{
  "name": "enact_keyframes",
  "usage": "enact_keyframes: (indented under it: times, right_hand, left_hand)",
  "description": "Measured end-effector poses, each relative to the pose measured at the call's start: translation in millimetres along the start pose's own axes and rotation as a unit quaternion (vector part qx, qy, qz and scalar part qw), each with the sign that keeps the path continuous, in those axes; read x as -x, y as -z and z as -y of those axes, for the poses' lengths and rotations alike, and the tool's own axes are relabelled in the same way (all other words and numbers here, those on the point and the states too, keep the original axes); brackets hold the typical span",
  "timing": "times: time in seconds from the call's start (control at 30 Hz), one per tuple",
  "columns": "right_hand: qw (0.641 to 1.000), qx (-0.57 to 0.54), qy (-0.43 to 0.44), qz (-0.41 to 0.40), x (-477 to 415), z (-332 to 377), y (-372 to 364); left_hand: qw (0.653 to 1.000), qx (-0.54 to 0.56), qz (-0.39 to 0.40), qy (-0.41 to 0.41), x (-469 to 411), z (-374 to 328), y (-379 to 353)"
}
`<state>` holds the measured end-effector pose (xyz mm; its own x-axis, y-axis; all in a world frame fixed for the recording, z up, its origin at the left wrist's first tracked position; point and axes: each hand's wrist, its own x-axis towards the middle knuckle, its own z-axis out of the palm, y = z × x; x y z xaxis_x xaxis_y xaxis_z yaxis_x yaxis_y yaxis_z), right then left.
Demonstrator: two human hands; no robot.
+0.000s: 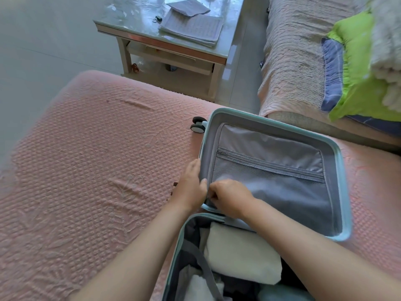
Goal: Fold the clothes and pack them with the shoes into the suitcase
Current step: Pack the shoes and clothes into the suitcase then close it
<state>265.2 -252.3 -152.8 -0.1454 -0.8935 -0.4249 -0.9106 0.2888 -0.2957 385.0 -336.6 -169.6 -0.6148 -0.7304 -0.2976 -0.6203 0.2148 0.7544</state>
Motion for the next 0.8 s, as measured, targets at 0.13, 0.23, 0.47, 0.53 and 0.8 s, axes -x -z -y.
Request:
enact_keyframes:
  times: [0.13,0.23,0.47,0.53,0.8]
  right_hand:
    - [0.999,0.022,0.018,0.016,10,10,-9]
    - [0.999,-0.028,0.014,0.012,8,4,-17]
    - [0.986,-0.128,0.046,-0.096,44,-18,-34]
    - [0.978,-0.108,0.053,-0.170,66,-25,-38]
    - [0.986,-0.155,0.058,-0.031,161,-17,-73]
  left_hand:
    - [0.999,-0.030,0.009,-0.012,15,3,2]
    - [0.998,-0.061,0.017,-0.015,23,7,1]
    - [0.993,-0.109,-0.040,-0.035,62,4,-16]
    - [0.986,-0.135,-0.081,-0.063,83,0,-24]
    - [0.995,-0.097,0.002,-0.011,177,-12,-69]
